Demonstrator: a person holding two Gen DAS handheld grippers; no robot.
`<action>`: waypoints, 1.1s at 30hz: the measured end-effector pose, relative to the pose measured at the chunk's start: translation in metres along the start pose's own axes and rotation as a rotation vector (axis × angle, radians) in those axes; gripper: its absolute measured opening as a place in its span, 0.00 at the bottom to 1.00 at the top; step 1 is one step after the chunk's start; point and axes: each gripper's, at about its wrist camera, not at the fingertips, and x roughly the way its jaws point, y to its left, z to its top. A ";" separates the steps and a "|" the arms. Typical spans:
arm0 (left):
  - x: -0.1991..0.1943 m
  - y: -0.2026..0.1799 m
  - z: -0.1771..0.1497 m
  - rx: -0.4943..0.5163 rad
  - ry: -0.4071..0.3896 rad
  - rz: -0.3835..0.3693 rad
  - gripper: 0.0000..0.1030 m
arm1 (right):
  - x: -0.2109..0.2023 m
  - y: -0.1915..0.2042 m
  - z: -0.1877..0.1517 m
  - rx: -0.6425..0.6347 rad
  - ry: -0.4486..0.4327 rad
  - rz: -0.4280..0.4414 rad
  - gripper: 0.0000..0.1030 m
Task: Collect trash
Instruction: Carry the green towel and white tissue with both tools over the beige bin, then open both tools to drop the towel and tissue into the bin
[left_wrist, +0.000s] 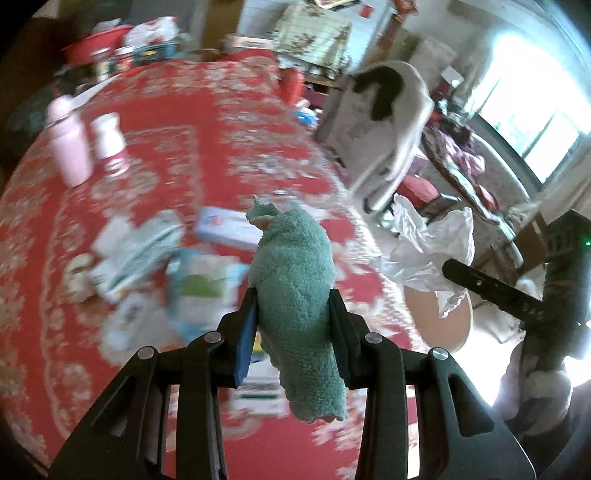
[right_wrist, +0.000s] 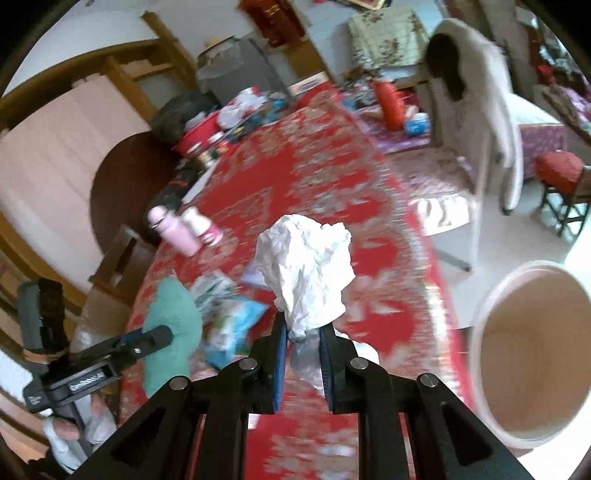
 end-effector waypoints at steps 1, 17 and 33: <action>0.007 -0.011 0.002 0.013 0.006 -0.011 0.33 | -0.005 -0.009 0.000 0.007 -0.005 -0.018 0.15; 0.129 -0.198 0.016 0.224 0.145 -0.172 0.33 | -0.054 -0.164 -0.022 0.185 0.001 -0.275 0.15; 0.200 -0.253 0.009 0.244 0.272 -0.241 0.38 | -0.082 -0.238 -0.042 0.321 0.003 -0.345 0.45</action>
